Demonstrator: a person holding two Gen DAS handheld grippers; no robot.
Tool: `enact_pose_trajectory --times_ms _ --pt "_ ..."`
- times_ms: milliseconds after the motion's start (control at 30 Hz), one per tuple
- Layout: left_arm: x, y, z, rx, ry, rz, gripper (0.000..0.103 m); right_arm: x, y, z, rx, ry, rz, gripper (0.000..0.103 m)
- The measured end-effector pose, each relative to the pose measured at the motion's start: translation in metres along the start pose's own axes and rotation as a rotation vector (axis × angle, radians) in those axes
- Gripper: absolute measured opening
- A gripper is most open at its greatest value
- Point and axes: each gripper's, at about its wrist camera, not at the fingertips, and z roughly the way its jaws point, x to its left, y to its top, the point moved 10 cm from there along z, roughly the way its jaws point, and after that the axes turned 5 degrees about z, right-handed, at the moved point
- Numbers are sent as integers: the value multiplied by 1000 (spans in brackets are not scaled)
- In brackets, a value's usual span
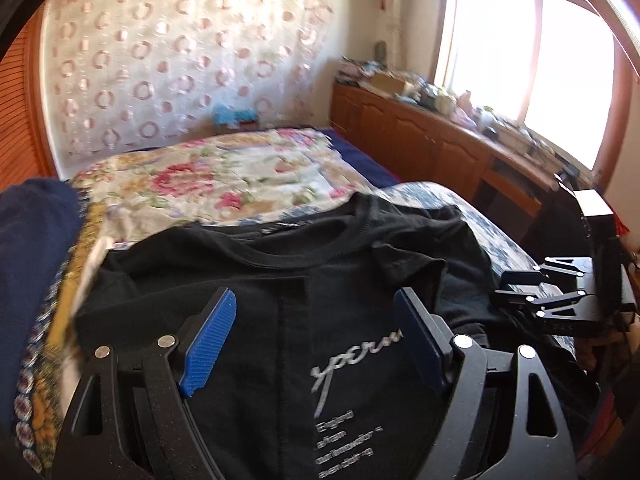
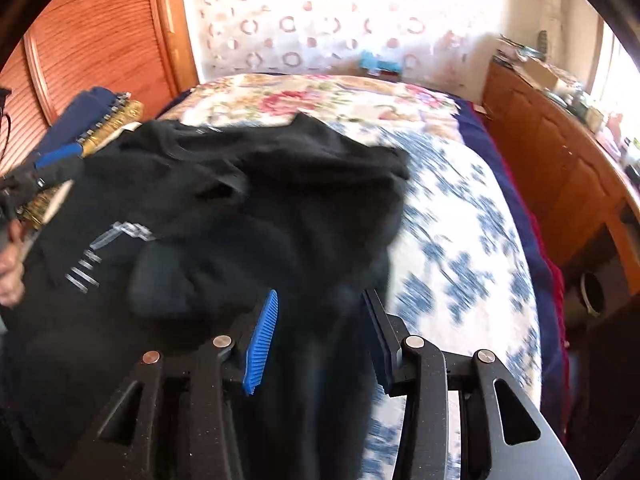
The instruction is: Fold small clothes
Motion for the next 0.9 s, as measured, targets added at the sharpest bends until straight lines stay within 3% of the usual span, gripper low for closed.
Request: enact_pose_trajectory --times_ms 200,400,500,600,767,833,900 --pt "-34 13 31 81 -102 61 63 -6 -5 -1 -21 15 17 55" --pt "-57 20 69 175 -213 35 52 -8 -9 -3 -30 29 18 57" --pt "-64 13 87 229 -227 22 42 -18 -8 -5 -29 25 14 58" --pt "-66 3 100 278 -221 10 40 -24 -4 -3 -28 28 11 59" --pt "-76 5 98 278 -270 30 37 -24 -3 -2 -26 37 10 62" --pt "-80 6 98 275 -287 38 19 -23 -3 -1 -25 34 5 63" --pt "-82 7 97 274 -283 56 8 -21 -4 -1 -25 32 1 64"
